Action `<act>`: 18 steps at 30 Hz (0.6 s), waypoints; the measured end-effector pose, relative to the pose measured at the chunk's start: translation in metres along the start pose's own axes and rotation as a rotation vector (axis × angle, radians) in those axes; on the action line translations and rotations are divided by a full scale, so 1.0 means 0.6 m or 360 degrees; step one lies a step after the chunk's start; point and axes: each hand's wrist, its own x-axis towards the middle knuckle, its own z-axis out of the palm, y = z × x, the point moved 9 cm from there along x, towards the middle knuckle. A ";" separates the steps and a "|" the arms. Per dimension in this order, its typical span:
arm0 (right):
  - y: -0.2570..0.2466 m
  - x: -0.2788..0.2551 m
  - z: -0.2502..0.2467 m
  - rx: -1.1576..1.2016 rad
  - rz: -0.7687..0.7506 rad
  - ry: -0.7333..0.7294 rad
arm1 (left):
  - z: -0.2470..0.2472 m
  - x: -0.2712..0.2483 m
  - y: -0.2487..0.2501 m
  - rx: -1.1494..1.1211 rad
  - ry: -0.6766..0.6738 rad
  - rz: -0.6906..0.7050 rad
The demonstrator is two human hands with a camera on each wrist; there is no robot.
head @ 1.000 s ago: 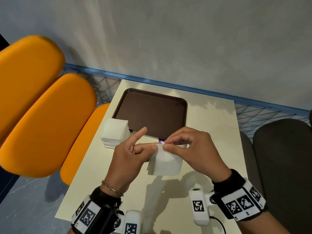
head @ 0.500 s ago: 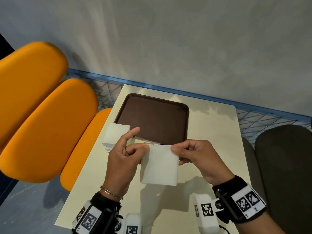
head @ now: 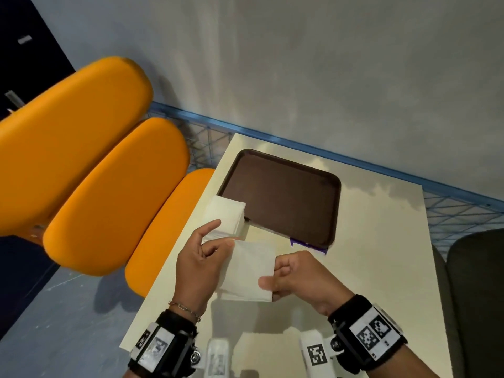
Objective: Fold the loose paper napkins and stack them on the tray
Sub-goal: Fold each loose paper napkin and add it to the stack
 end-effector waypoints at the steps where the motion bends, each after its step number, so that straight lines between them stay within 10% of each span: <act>1: 0.004 0.010 0.006 -0.0061 0.0001 -0.0025 | -0.010 0.006 -0.007 -0.0001 0.0017 -0.0012; 18: -0.006 0.097 0.074 -0.0496 0.0112 -0.0243 | -0.086 0.083 -0.047 0.0218 -0.0109 0.0105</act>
